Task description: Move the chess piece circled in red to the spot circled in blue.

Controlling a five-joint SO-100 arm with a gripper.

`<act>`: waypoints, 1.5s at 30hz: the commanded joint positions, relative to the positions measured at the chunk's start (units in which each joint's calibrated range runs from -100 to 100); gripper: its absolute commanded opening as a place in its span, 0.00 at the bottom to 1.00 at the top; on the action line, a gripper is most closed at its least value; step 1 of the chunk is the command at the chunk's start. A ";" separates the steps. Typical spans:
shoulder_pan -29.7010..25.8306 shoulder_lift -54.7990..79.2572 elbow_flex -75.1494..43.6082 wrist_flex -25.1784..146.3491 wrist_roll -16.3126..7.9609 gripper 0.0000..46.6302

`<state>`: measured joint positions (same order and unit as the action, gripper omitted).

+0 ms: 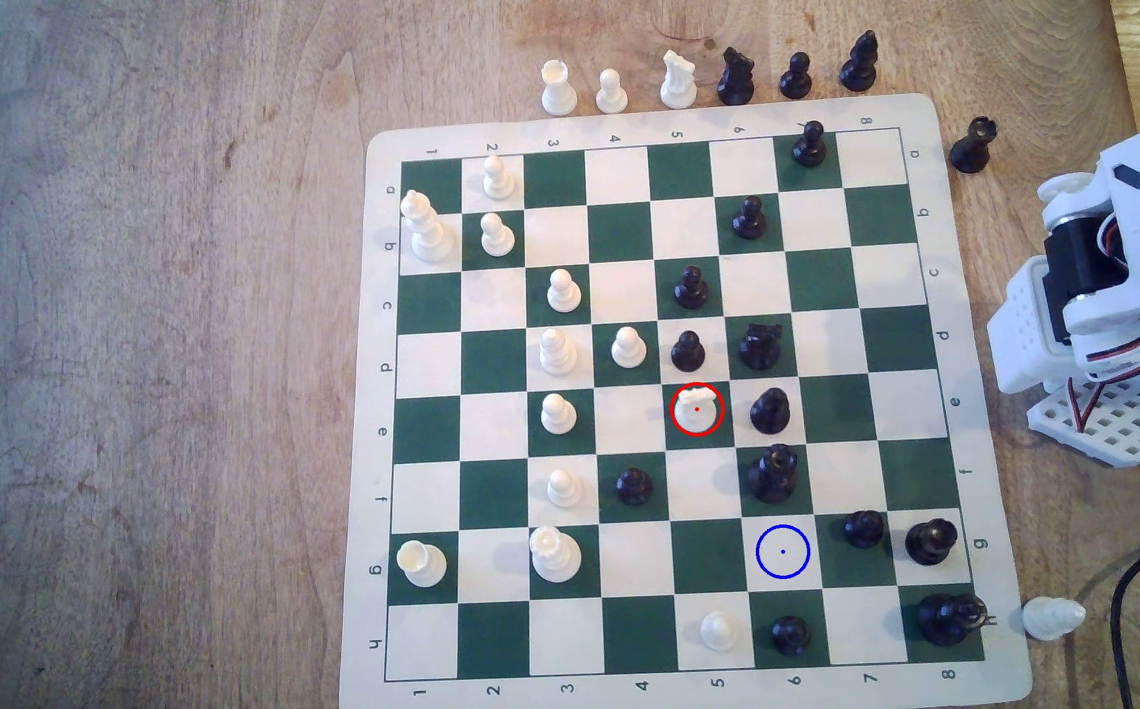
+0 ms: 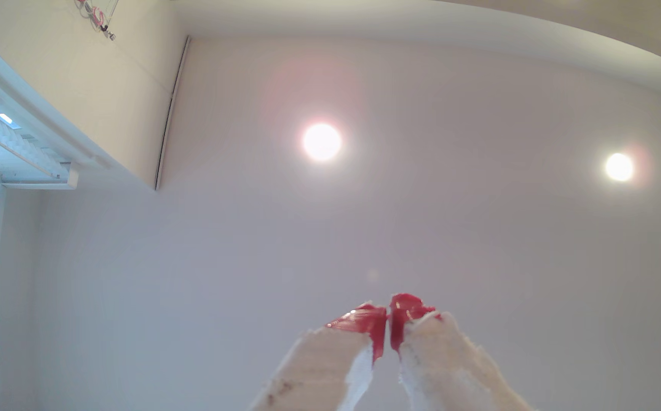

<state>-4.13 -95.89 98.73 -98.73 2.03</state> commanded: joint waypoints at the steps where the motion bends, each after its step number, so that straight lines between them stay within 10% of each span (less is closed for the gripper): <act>1: 4.40 0.14 1.17 -0.70 0.05 0.00; 25: 13.24 0.48 -22.13 106.42 -0.44 0.05; 29: 13.09 2.01 -22.40 117.32 -4.93 0.01; 37: 6.91 12.45 -29.29 136.40 -3.61 0.03; 45: 3.07 23.74 -34.00 146.23 1.42 0.26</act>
<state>0.52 -75.03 71.08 44.06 1.05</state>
